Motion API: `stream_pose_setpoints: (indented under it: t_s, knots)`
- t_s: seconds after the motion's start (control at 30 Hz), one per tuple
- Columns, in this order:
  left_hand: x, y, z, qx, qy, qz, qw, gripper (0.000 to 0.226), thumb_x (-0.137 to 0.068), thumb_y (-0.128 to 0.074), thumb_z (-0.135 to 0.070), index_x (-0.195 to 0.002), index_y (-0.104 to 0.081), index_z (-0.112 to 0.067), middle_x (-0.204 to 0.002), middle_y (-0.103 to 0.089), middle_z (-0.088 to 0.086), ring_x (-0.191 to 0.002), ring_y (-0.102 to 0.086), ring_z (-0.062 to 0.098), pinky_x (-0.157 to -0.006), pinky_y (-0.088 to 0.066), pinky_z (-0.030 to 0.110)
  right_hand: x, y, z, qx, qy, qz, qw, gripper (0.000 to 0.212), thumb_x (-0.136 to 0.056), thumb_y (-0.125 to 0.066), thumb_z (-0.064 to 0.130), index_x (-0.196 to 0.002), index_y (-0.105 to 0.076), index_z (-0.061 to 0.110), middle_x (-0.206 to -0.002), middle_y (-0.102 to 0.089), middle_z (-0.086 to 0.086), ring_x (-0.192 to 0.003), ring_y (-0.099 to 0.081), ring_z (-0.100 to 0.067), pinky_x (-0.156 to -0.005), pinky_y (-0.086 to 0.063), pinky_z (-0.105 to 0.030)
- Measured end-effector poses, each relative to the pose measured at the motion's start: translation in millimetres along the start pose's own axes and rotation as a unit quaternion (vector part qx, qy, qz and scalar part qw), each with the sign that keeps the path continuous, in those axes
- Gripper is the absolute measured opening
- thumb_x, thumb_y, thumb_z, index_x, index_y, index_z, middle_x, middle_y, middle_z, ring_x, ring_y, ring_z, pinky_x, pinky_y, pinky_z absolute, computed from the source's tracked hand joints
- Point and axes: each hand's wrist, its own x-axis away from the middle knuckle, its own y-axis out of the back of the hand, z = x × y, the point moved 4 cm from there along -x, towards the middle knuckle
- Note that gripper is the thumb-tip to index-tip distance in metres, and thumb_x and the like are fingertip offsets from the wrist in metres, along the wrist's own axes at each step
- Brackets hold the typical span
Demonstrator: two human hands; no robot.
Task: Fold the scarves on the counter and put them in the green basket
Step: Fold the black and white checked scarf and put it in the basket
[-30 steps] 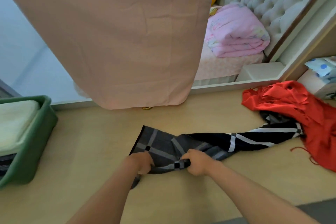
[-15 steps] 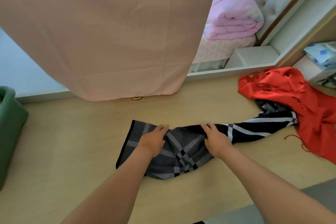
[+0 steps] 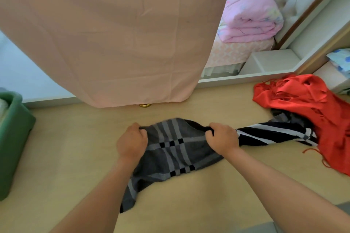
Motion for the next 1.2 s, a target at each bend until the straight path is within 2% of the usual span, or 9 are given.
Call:
stream_pose_setpoints:
  t_s: [0.13, 0.23, 0.33, 0.47, 0.57, 0.63, 0.83, 1.03, 1.2]
  knots:
    - [-14, 25, 21, 0.100, 0.118, -0.070, 0.985, 0.020, -0.099, -0.034, -0.018, -0.101, -0.051, -0.009, -0.094, -0.058, 0.010, -0.073, -0.051, 0.026, -0.067, -0.040, 0.038, -29, 19, 31, -0.079, -0.011, -0.063, 0.995, 0.021, -0.090, -0.049, 0.022, -0.073, -0.057, 0.012, -0.068, -0.059, -0.003, -0.063, -0.055, -0.024, -0.051, -0.037, -0.030]
    - [-21, 24, 30, 0.136, 0.117, -0.081, 0.980, 0.033, -0.098, -0.039, -0.006, -0.131, -0.044, -0.007, -0.134, -0.042, 0.016, -0.091, -0.053, 0.033, -0.077, -0.047, 0.045, -44, 10, 42, -0.145, -0.006, -0.015, 0.989, 0.037, -0.095, -0.050, 0.018, -0.131, -0.053, 0.018, -0.134, -0.053, -0.007, -0.111, -0.058, -0.025, -0.089, -0.049, -0.036]
    - [-12, 8, 28, 0.081, -0.010, -0.041, 0.996, 0.051, -0.094, -0.047, 0.000, -0.142, -0.040, -0.013, -0.147, -0.032, 0.009, -0.118, -0.048, 0.029, -0.091, -0.050, 0.045, -32, -20, 43, -0.120, 0.035, 0.066, 0.990, 0.065, -0.092, -0.055, 0.008, -0.151, -0.032, 0.022, -0.162, -0.016, -0.003, -0.127, -0.050, -0.025, -0.095, -0.048, -0.032]
    - [14, -23, 24, 0.047, -0.164, 0.104, 0.980, 0.025, -0.090, -0.066, -0.028, -0.114, -0.061, -0.026, -0.119, -0.050, -0.007, -0.111, -0.051, 0.017, -0.093, -0.045, 0.030, 4, -63, 45, -0.044, 0.121, 0.109, 0.986, 0.044, -0.087, -0.059, 0.010, -0.128, -0.056, 0.026, -0.137, -0.045, 0.003, -0.120, -0.053, -0.022, -0.102, -0.042, -0.036]
    - [34, -44, 39, -0.071, -0.223, 0.223, 0.946, 0.044, -0.073, -0.073, -0.057, -0.107, -0.058, -0.035, -0.118, -0.040, -0.014, -0.112, -0.036, 0.013, -0.095, -0.039, 0.035, 20, -92, 48, 0.063, 0.151, 0.174, 0.971, 0.050, -0.094, -0.055, 0.019, -0.142, -0.048, 0.028, -0.148, -0.038, 0.001, -0.138, -0.035, -0.021, -0.112, -0.028, -0.037]
    - [40, -49, 51, -0.136, -0.233, 0.229, 0.935, 0.043, -0.074, -0.073, -0.054, -0.109, -0.056, -0.035, -0.122, -0.036, -0.012, -0.116, -0.030, 0.015, -0.095, -0.036, 0.037, 19, -99, 51, 0.085, 0.142, 0.157, 0.974, 0.043, -0.098, -0.052, 0.024, -0.140, -0.052, 0.031, -0.147, -0.041, 0.002, -0.137, -0.036, -0.020, -0.112, -0.026, -0.037]
    - [35, -26, 77, -0.072, -0.179, 0.201, 0.961, 0.017, -0.099, -0.047, -0.019, -0.110, -0.060, -0.021, -0.113, -0.055, -0.003, -0.106, -0.045, 0.017, -0.087, -0.041, 0.029, 22, -94, 81, 0.088, 0.117, 0.124, 0.981, 0.029, -0.107, -0.031, 0.032, -0.099, -0.058, 0.025, -0.103, -0.061, 0.004, -0.099, -0.055, -0.018, -0.094, -0.036, -0.035]
    - [24, 12, 125, -0.139, -0.094, 0.286, 0.944, 0.030, -0.097, -0.040, -0.009, -0.117, -0.063, -0.012, -0.119, -0.060, 0.006, -0.105, -0.057, 0.021, -0.094, -0.048, 0.031, 54, -114, 139, -0.058, 0.070, 0.306, 0.948, 0.038, -0.108, -0.030, 0.033, -0.076, -0.042, 0.017, -0.074, -0.047, 0.000, -0.069, -0.047, -0.016, -0.062, -0.032, -0.034]
    - [34, 38, 160, -0.263, -0.005, 0.449, 0.854, 0.030, -0.092, -0.053, -0.020, -0.118, -0.062, -0.008, -0.121, -0.060, 0.009, -0.106, -0.056, 0.026, -0.097, -0.047, 0.038, 73, -123, 174, -0.107, 0.070, 0.364, 0.923, 0.036, -0.102, -0.048, 0.034, -0.088, -0.061, 0.004, -0.085, -0.062, -0.008, -0.079, -0.058, -0.022, -0.072, -0.046, -0.036]
